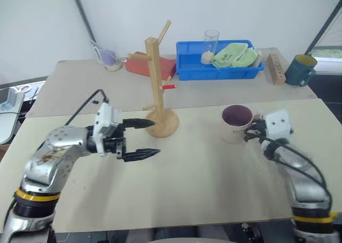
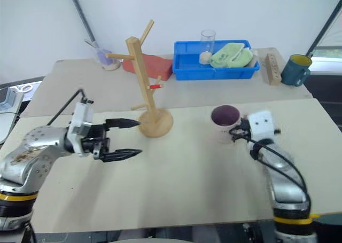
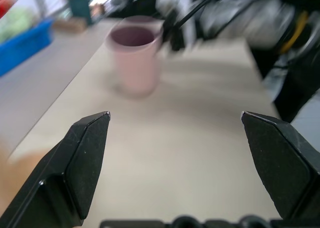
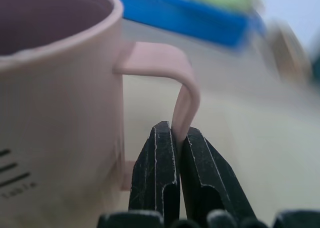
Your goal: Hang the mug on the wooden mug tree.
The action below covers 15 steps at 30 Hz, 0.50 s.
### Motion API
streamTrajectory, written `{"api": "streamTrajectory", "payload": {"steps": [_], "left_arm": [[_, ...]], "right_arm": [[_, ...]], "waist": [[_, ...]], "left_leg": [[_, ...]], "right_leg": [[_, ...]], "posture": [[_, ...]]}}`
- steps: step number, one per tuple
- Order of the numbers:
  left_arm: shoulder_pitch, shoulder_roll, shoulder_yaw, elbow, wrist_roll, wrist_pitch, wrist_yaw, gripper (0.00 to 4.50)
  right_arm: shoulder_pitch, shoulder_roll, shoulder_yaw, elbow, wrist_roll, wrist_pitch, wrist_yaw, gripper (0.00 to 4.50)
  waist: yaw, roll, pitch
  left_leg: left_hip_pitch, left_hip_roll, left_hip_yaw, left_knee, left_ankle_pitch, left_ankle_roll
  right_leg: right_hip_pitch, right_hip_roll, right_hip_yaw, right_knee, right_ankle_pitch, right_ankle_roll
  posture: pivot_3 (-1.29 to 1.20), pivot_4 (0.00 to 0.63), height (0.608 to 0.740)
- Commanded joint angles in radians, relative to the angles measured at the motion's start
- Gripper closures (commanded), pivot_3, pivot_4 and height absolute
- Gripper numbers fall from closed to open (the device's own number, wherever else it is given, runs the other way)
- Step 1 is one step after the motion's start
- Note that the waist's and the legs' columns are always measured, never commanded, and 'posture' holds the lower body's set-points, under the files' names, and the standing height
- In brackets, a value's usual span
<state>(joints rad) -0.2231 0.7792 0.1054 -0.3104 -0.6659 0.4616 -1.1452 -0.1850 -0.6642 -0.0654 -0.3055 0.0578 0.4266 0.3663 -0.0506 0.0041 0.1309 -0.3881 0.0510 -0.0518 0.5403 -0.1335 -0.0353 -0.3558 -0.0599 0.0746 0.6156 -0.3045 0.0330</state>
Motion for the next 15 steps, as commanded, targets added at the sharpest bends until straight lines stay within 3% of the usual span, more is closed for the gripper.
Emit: {"api": "streamTrajectory", "payload": {"steps": [1, 4, 8, 15], "left_arm": [[0.027, 0.018, 0.087, 0.0, -0.02, 0.003, 0.026, 0.0], [0.056, 0.003, 0.124, -0.031, -0.071, 0.029, 0.044, 0.0], [0.064, -0.005, 0.138, -0.059, -0.089, 0.037, 0.065, 0.0], [0.047, -0.008, 0.143, -0.103, -0.119, 0.058, 0.116, 0.0]], "right_arm": [[-0.193, -0.16, 0.144, -0.092, -0.096, -0.081, 0.223, 4.46], [-0.435, -0.215, 0.271, 0.004, -0.144, -0.155, 0.397, 4.46], [-0.633, -0.181, 0.366, 0.141, -0.177, -0.256, 0.525, 4.46], [-0.789, -0.102, 0.424, 0.305, -0.205, -0.403, 0.644, 4.46]], "waist": [[0.0, 0.0, 0.0], [0.004, -0.002, 0.002], [0.015, -0.005, 0.003], [0.018, -0.003, 0.002]], "left_leg": [[0.0, 0.0, 0.0, 0.0, 0.0, 0.0], [0.001, 0.001, -0.001, -0.001, -0.002, 0.0], [-0.001, 0.001, 0.0, -0.001, -0.006, -0.006], [-0.001, 0.001, 0.001, -0.001, -0.001, 0.002]], "right_leg": [[0.0, 0.0, 0.0, 0.0, 0.0, 0.0], [-0.001, 0.0, -0.002, -0.002, 0.0, 0.0], [0.001, -0.001, -0.003, -0.003, 0.0, 0.0], [0.002, -0.001, -0.003, -0.002, 0.0, 0.0]], "posture": [[0.0, 0.15, 0.721], [0.0, 0.15, 0.721], [0.0, 0.15, 0.721], [0.0, 0.15, 0.721]]}}
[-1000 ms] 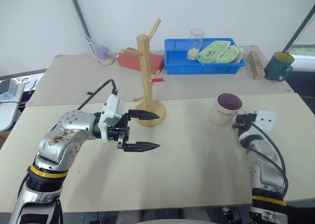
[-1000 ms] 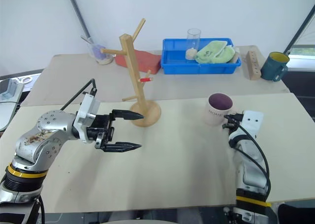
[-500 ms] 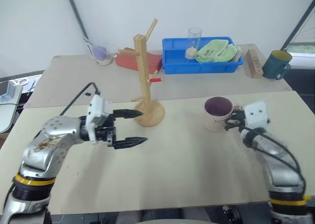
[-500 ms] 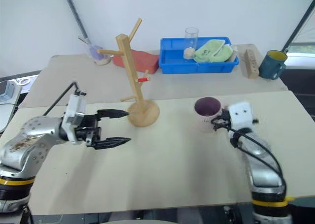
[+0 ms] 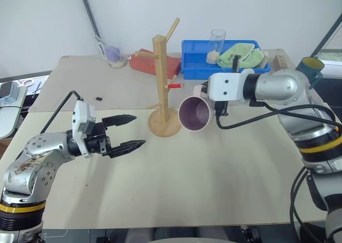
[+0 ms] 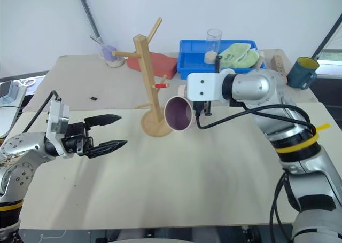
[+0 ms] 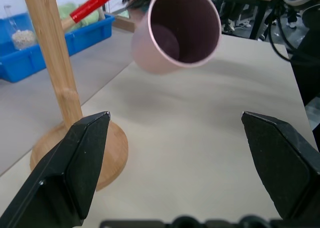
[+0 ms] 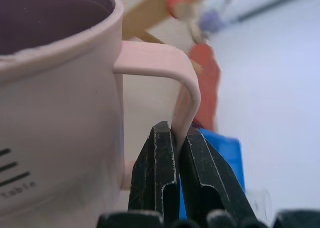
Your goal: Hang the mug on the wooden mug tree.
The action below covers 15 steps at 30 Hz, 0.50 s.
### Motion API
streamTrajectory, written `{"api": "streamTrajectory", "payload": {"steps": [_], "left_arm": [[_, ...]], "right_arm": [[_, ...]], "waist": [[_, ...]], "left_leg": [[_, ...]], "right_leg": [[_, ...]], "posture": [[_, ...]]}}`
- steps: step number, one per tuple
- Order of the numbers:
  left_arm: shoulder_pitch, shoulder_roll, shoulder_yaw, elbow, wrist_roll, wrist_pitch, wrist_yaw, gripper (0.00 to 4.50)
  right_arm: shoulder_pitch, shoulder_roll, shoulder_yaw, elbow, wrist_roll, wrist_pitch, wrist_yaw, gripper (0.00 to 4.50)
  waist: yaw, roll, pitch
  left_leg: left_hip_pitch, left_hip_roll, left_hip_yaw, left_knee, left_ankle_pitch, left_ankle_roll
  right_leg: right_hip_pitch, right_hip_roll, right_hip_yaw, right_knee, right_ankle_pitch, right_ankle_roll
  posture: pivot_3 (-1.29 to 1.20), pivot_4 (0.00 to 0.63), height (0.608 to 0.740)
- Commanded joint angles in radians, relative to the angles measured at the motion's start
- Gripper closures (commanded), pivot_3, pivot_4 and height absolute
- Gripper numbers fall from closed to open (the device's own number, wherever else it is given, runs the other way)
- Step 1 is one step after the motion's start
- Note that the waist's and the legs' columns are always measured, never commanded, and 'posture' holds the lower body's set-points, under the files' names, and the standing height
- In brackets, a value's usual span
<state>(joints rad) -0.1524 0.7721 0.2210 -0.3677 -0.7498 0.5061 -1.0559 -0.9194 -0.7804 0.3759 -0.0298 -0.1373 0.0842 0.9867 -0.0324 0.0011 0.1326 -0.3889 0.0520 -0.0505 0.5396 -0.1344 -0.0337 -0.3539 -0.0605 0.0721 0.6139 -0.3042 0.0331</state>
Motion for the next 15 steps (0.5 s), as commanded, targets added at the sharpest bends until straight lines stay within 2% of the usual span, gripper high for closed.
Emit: {"api": "streamTrajectory", "payload": {"steps": [1, 15], "left_arm": [[-0.032, -0.002, 0.029, -0.055, -0.046, 0.023, 0.039, 0.0], [-0.067, -0.011, 0.031, -0.062, -0.071, 0.032, 0.076, 0.0]], "right_arm": [[-0.072, 0.029, -0.015, 0.051, -0.013, -0.072, 0.03, 4.46], [-0.214, 0.176, -0.003, 0.23, -0.086, -0.148, 0.043, 4.46]], "waist": [[-0.001, 0.0, 0.0], [-0.011, 0.001, 0.0]], "left_leg": [[0.0, 0.0, 0.0, 0.0, 0.0, 0.0], [0.005, 0.0, -0.001, -0.001, 0.0, 0.0]], "right_leg": [[0.0, 0.0, 0.0, 0.001, 0.0, 0.0], [-0.001, 0.001, 0.0, 0.011, 0.0, 0.0]], "posture": [[0.0, 0.15, 0.721], [0.0, 0.15, 0.721]]}}
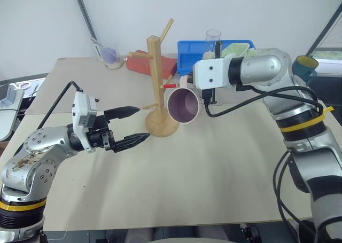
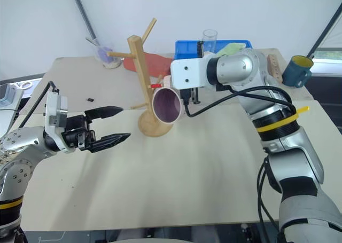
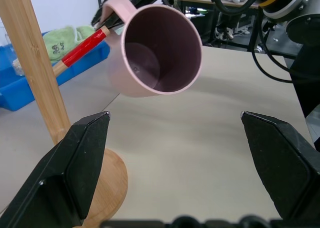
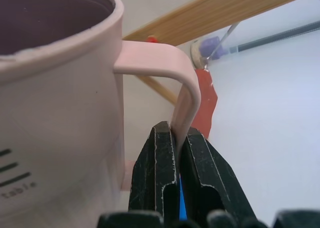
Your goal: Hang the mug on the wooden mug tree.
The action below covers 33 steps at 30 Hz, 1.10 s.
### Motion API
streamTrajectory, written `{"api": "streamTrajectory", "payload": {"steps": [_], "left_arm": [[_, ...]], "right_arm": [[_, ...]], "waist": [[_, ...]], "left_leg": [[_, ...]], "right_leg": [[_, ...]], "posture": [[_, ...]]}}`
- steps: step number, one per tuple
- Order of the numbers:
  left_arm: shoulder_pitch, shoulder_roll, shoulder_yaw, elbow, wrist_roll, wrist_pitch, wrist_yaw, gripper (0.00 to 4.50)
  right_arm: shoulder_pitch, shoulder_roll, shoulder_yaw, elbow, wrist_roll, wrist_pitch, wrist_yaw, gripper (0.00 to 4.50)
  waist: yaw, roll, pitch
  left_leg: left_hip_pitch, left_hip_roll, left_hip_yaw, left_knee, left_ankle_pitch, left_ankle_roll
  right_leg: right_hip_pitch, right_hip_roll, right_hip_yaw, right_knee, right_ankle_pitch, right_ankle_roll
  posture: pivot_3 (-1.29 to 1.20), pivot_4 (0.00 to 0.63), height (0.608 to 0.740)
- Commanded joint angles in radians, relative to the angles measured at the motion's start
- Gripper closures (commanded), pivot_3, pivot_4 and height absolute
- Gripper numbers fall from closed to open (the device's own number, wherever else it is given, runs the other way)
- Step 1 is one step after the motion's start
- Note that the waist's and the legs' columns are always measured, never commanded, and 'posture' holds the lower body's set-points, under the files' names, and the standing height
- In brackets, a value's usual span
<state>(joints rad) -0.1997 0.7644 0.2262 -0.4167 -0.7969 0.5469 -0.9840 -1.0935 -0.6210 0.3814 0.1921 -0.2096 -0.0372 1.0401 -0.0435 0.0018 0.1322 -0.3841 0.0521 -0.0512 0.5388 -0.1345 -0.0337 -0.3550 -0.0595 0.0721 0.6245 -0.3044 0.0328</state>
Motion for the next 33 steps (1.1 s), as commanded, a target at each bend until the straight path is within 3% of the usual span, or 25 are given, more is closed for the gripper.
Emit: {"api": "streamTrajectory", "payload": {"steps": [1, 18, 28, 33], "left_arm": [[-0.027, -0.009, 0.028, -0.013, -0.032, -0.005, 0.011, 0.0], [-0.132, -0.026, 0.017, -0.043, -0.108, 0.058, 0.131, 0.0], [-0.16, -0.034, 0.016, -0.035, -0.119, 0.074, 0.158, 0.0], [-0.135, -0.026, 0.026, -0.031, -0.093, 0.058, 0.158, 0.0]], "right_arm": [[-0.045, 0.025, -0.006, 0.02, -0.02, -0.032, -0.01, 4.46], [-0.117, 0.113, 0.009, 0.191, -0.061, -0.119, 0.003, 4.46], [-0.133, 0.091, -0.019, 0.188, -0.039, -0.181, 0.014, 1.05], [-0.123, 0.025, -0.065, 0.14, 0.047, -0.18, 0.106, 1.05]], "waist": [[0.0, 0.0, 0.0], [0.0, -0.001, 0.0], [0.0, -0.001, 0.0], [0.002, -0.001, 0.001]], "left_leg": [[0.0, 0.0, 0.0, 0.0, 0.0, 0.0], [0.0, 0.0, -0.001, 0.0, 0.0, 0.0], [0.0, 0.0, -0.001, 0.0, 0.0, 0.0], [0.0, 0.0, -0.001, 0.0, 0.0, 0.0]], "right_leg": [[0.0, 0.0, 0.0, 0.0, 0.0, 0.0], [0.001, 0.001, 0.0, 0.001, 0.004, 0.006], [0.001, 0.001, 0.0, 0.002, 0.004, 0.006], [0.001, 0.001, 0.0, 0.001, 0.004, 0.006]], "posture": [[0.0, 0.15, 0.721], [0.0, 0.15, 0.721], [0.0, 0.15, 0.721], [0.0, 0.15, 0.721]]}}
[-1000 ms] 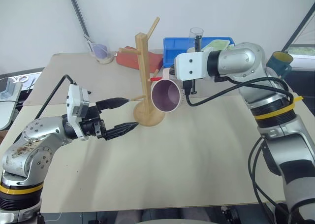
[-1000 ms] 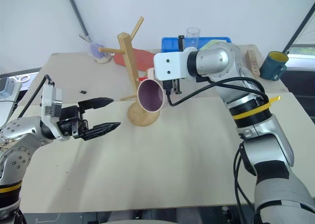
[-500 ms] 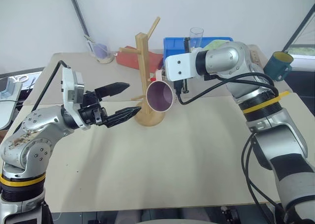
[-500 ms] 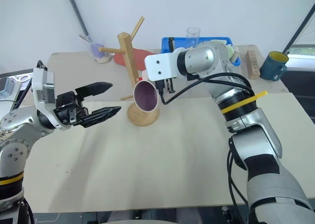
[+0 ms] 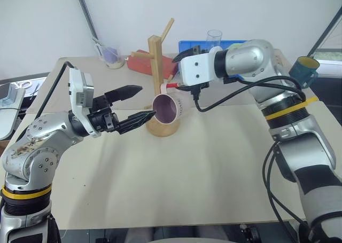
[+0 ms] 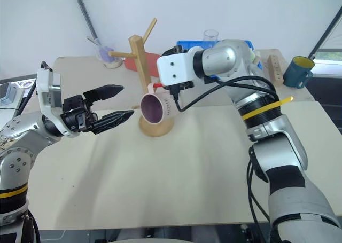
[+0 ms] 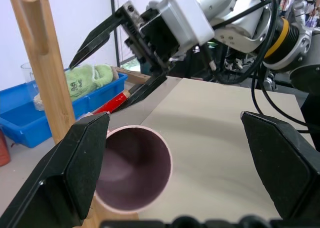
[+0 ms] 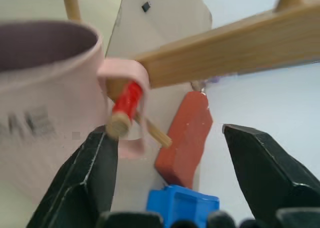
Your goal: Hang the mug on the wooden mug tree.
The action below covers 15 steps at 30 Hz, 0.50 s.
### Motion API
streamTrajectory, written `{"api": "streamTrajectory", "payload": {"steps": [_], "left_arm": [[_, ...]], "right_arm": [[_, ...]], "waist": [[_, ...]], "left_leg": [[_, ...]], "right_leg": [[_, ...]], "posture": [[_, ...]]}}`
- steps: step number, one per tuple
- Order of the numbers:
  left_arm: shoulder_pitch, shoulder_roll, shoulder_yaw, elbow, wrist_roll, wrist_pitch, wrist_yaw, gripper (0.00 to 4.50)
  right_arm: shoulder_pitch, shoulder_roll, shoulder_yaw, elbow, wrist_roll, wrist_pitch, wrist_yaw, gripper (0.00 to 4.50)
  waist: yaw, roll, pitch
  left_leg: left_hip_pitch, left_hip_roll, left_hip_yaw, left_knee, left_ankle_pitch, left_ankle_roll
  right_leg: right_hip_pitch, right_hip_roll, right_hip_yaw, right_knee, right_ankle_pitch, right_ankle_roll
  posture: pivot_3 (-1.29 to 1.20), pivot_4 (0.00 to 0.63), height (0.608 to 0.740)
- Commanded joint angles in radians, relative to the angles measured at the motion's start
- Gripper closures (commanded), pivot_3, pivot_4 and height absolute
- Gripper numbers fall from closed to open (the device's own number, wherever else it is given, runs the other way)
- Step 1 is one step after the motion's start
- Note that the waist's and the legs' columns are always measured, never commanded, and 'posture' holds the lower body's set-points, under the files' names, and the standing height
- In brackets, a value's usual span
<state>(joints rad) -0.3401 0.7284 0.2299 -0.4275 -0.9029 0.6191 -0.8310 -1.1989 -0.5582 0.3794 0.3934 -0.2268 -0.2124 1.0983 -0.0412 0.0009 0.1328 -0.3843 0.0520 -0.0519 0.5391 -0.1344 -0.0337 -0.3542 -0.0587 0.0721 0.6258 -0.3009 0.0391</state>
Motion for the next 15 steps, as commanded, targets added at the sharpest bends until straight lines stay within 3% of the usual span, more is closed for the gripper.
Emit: {"api": "streamTrajectory", "payload": {"steps": [1, 9, 15], "left_arm": [[0.01, 0.013, 0.024, -0.021, 0.021, -0.017, 0.007, 0.0], [0.023, 0.111, -0.009, 0.033, 0.17, 0.007, 0.042, 0.0], [0.071, 0.14, 0.019, 0.084, 0.257, -0.054, -0.003, 0.0]], "right_arm": [[-0.016, -0.047, -0.068, -0.067, 0.074, -0.003, 0.057, 1.05], [0.065, -0.152, -0.176, -0.076, 0.201, 0.049, 0.126, 1.05], [0.207, -0.24, -0.301, -0.287, 0.424, 0.375, 0.206, 1.05]], "waist": [[0.0, 0.0, 0.0], [-0.001, -0.001, 0.0], [0.002, 0.0, 0.0]], "left_leg": [[0.0, 0.0, 0.0, 0.0, 0.0, 0.0], [0.001, 0.0, 0.0, 0.0, 0.0, 0.0], [0.0, 0.0, 0.001, 0.0, 0.0, 0.0]], "right_leg": [[0.0, 0.0, 0.0, 0.0, 0.0, 0.0], [0.001, 0.0, 0.0, 0.0, -0.004, -0.007], [0.001, 0.0, 0.001, 0.0, -0.004, -0.006]], "posture": [[0.0, 0.15, 0.721], [0.0, 0.15, 0.721], [0.0, 0.15, 0.721]]}}
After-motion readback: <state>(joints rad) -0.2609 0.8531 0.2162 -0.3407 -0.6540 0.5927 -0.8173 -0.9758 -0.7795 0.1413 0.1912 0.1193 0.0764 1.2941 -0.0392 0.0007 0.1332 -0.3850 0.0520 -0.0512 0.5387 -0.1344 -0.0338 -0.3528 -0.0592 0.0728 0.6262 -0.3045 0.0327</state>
